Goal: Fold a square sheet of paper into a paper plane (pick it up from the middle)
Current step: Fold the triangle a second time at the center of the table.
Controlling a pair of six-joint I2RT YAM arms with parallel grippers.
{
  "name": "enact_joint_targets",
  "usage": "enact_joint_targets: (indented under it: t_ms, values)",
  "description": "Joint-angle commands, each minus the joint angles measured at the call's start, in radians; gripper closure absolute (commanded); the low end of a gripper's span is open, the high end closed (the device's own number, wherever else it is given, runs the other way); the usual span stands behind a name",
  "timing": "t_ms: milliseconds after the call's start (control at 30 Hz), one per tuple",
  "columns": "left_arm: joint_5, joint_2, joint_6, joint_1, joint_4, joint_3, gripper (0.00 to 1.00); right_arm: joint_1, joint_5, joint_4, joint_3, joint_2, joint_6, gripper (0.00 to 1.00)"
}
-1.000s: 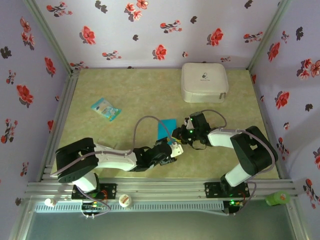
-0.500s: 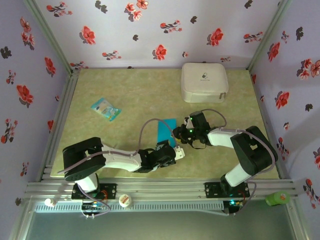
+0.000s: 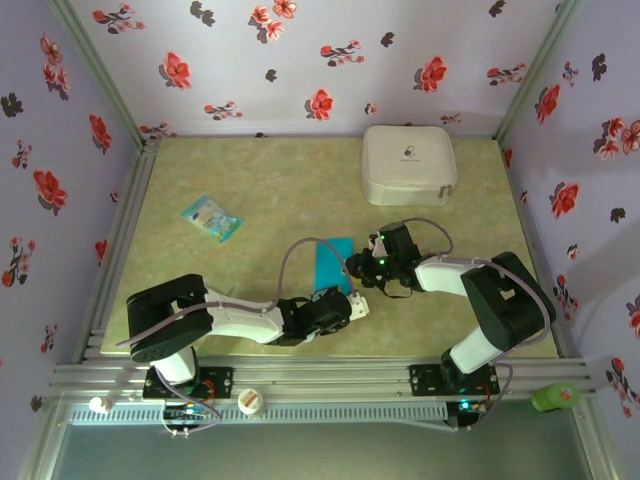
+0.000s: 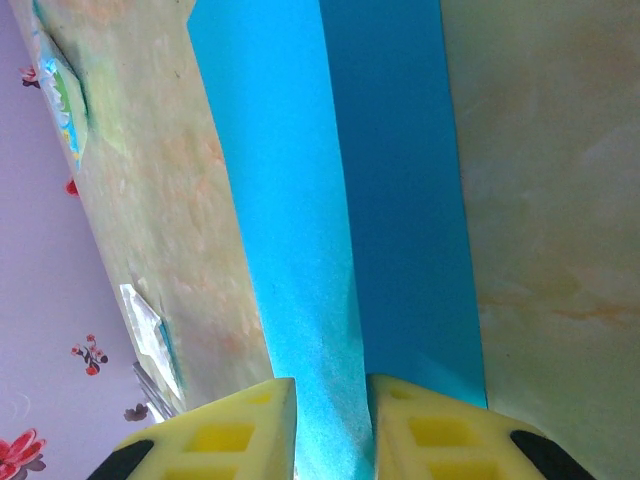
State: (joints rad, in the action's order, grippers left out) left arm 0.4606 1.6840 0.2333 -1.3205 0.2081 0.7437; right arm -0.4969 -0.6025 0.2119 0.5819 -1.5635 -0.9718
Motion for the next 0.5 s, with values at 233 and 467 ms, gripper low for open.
enact_joint_targets:
  t_ms: [233,467]
  values:
    - [0.008,-0.021,-0.037,-0.006,0.033,-0.01,0.81,0.007,0.019,-0.012,0.012,0.027,0.011,0.75]
    - [0.007,-0.032,-0.073,0.007,0.017,-0.007,0.96,0.006,0.024,-0.016,0.009,0.029,0.013,0.74]
